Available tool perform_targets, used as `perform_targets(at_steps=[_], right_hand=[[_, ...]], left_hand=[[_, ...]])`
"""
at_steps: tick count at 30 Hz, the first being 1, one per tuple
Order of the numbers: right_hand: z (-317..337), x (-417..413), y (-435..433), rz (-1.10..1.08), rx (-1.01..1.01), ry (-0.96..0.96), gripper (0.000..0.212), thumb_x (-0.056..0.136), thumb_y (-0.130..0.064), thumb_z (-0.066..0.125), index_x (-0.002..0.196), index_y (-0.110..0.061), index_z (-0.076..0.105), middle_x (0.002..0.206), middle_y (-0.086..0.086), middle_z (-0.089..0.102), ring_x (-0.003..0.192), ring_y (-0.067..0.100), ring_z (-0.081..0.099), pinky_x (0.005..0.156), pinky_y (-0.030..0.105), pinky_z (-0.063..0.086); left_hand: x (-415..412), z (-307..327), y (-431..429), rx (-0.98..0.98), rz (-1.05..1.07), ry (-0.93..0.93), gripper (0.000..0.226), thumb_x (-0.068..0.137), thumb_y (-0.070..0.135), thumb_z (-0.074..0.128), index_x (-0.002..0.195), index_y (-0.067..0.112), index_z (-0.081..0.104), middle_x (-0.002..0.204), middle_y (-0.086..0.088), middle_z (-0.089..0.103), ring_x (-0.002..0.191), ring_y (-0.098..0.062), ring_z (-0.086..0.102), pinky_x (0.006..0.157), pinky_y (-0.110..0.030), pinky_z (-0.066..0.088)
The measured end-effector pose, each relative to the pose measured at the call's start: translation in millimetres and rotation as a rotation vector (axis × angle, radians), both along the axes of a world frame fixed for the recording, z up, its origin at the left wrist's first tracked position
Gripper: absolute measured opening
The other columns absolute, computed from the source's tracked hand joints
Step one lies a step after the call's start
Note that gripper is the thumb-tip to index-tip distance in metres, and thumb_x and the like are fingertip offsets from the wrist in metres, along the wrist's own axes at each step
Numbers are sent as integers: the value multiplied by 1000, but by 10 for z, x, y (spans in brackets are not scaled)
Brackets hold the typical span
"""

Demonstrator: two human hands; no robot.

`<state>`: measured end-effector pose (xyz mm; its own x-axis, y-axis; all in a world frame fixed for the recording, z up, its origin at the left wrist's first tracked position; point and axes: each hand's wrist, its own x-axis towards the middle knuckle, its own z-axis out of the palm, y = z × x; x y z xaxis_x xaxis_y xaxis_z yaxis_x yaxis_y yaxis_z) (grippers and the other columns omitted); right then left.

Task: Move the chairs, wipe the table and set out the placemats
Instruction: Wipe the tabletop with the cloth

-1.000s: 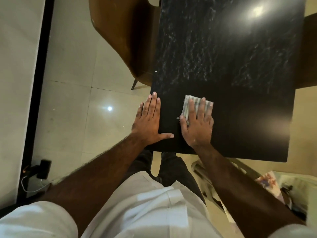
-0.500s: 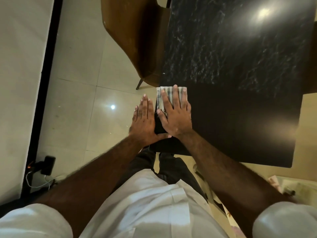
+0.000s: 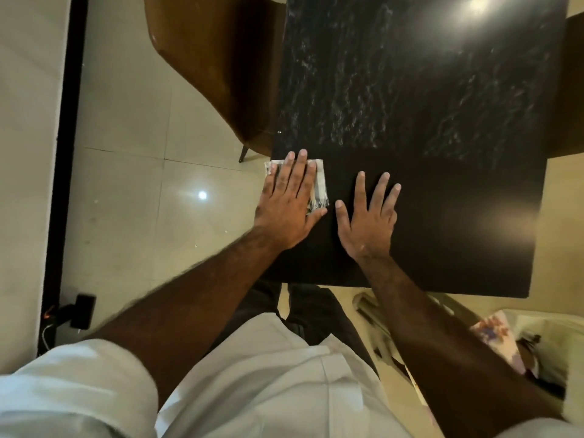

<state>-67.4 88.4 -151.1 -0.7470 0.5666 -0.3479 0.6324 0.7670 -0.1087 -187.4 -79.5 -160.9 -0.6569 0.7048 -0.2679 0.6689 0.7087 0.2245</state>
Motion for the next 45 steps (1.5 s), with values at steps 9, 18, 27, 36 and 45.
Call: perform_targets(at_steps=[9,18,27,36,45], right_hand=[[3,-205,277,-68,-44,-25,104,98,-91,30,176,-33,-5,180,21,-21,165,52,-19,128,74,16],[73,-239,358,-28,-97,-41,122,85,-102,37,175,-33,-10,178,19,-29,163,51,-26,128,74,13],[93,-193,383,34,-34,13,125,86,-102,38,177,-24,0,181,21,-19,165,51,-19,128,73,16],[71,-129,612,261,14,64,114,96,-91,36,177,-14,10,183,19,-9,169,44,-12,132,66,20],[11,7,842,312,40,170,86,111,-66,32,176,-13,15,185,14,0,171,34,-4,132,54,24]], left_hand=[[-338,35,55,-70,193,51,89,111,65,20,173,9,-11,181,-16,-18,169,-36,-11,136,-59,8],[-782,49,897,-21,127,60,88,112,64,20,173,8,-8,182,-18,-11,169,-37,-8,136,-61,6],[-479,36,446,-70,5,67,92,110,68,23,173,12,-13,182,-14,-18,169,-34,-12,136,-58,7],[-895,73,884,-51,235,121,87,112,68,18,174,10,-4,183,-16,-8,169,-36,-5,136,-60,6],[-223,36,1110,-24,15,127,86,113,64,24,175,12,-6,183,-13,-9,170,-33,-7,136,-59,9]])
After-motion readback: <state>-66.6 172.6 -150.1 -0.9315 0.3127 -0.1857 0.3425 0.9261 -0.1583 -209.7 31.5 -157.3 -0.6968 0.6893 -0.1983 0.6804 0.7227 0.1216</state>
